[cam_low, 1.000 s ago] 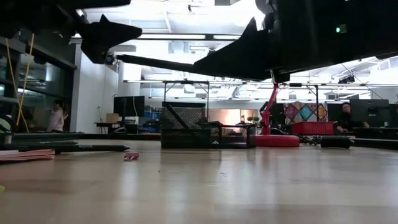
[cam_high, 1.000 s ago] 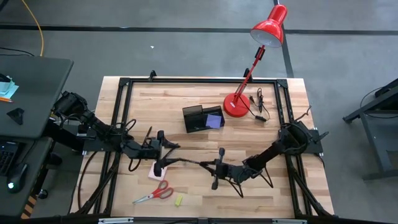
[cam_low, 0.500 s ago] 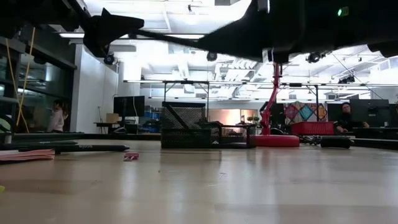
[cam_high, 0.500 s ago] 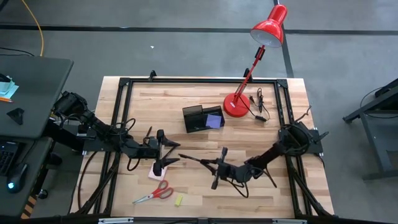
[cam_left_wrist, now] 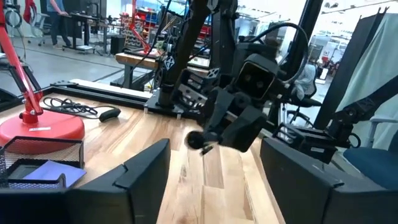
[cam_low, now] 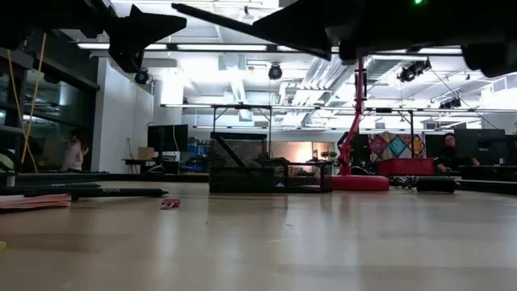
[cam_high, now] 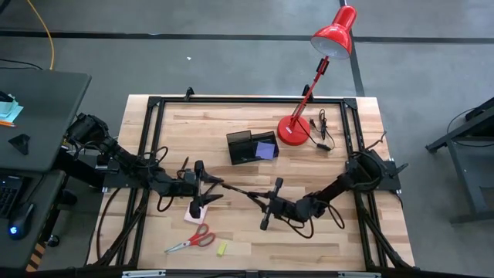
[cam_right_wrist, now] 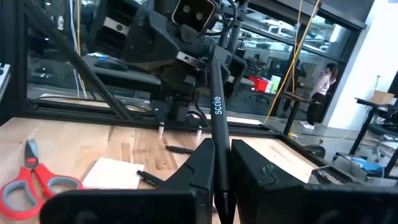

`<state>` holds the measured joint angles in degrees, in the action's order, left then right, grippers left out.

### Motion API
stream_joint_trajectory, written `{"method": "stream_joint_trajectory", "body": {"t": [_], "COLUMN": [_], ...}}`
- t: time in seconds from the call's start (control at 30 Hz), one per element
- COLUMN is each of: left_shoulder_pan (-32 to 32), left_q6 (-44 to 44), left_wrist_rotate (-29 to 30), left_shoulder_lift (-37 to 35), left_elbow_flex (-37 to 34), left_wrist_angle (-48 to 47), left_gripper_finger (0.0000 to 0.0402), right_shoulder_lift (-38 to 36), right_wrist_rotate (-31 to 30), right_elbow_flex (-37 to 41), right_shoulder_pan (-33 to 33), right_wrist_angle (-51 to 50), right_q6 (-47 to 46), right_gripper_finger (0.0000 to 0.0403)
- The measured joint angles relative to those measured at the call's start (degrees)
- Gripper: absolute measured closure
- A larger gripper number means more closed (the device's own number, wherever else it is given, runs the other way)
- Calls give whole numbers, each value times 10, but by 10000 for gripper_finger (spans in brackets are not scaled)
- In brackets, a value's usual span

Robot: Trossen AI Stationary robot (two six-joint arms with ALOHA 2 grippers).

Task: Pick and place office supplies into organizer
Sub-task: Put the black pen into the black desk organizer

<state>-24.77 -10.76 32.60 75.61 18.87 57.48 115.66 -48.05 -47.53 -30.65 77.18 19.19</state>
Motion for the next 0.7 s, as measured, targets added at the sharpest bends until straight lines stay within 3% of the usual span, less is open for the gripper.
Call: {"method": "stream_joint_trajectory", "body": {"t": [0.7], "left_shoulder_pan": [0], "left_q6": [0], "left_wrist_rotate": [2], "left_shoulder_lift": [0], "left_elbow_flex": [0], "left_wrist_angle": [0], "left_gripper_finger": [296], "right_shoulder_lift": [0], "right_wrist_rotate": [66], "right_elbow_flex": [0], "right_shoulder_pan": [29], "right_wrist_angle": [-2], "right_q6": [-25], "right_gripper_finger": [383]}}
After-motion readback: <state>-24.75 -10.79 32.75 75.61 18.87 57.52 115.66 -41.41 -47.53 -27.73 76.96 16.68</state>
